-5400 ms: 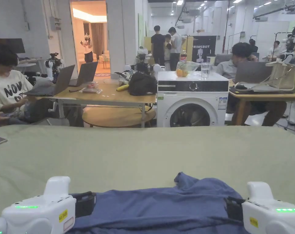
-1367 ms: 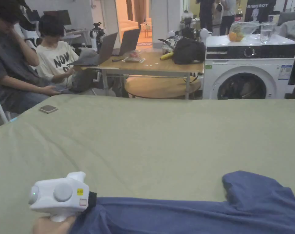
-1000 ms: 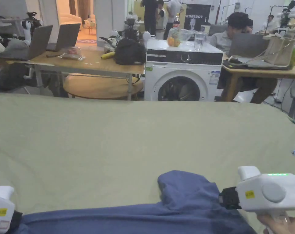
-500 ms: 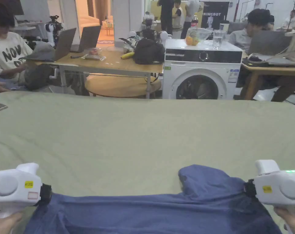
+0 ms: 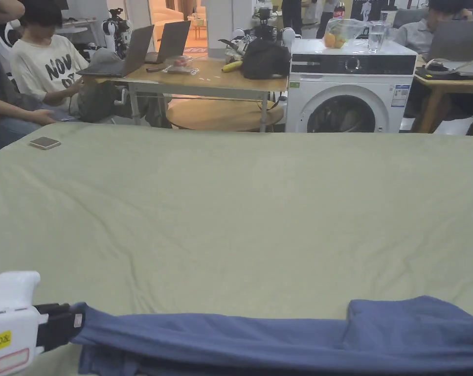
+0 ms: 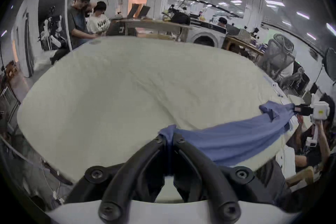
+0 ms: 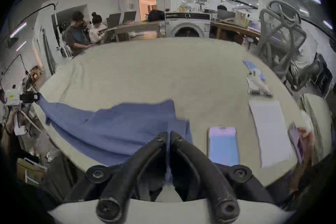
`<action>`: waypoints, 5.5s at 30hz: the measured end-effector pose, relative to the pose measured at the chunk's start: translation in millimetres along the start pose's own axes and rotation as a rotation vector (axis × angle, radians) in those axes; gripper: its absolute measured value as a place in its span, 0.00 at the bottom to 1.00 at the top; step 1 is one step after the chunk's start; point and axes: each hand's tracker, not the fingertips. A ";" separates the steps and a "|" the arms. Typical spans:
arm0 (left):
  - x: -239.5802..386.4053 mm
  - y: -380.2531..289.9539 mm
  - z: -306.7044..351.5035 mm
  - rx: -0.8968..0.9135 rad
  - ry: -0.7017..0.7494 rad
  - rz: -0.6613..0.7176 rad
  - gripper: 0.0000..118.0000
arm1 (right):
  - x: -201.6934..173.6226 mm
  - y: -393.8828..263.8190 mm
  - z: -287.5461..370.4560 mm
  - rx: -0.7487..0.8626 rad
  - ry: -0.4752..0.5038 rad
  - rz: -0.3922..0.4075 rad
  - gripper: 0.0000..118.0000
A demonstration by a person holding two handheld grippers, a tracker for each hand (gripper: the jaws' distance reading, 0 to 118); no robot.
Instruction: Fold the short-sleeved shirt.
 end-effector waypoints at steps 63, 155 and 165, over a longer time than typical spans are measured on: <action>-68.6 -36.5 -63.6 0.236 -0.398 0.909 0.05 | -124.7 10.6 -37.4 0.151 0.202 -0.030 0.00; 217.3 42.0 -115.1 0.043 -0.475 0.047 0.04 | -75.7 -43.1 -5.9 0.149 0.219 -0.264 0.00; 254.9 6.0 -168.6 -0.224 -0.481 -0.082 0.01 | -108.2 -46.4 -20.7 0.066 0.265 -0.185 0.00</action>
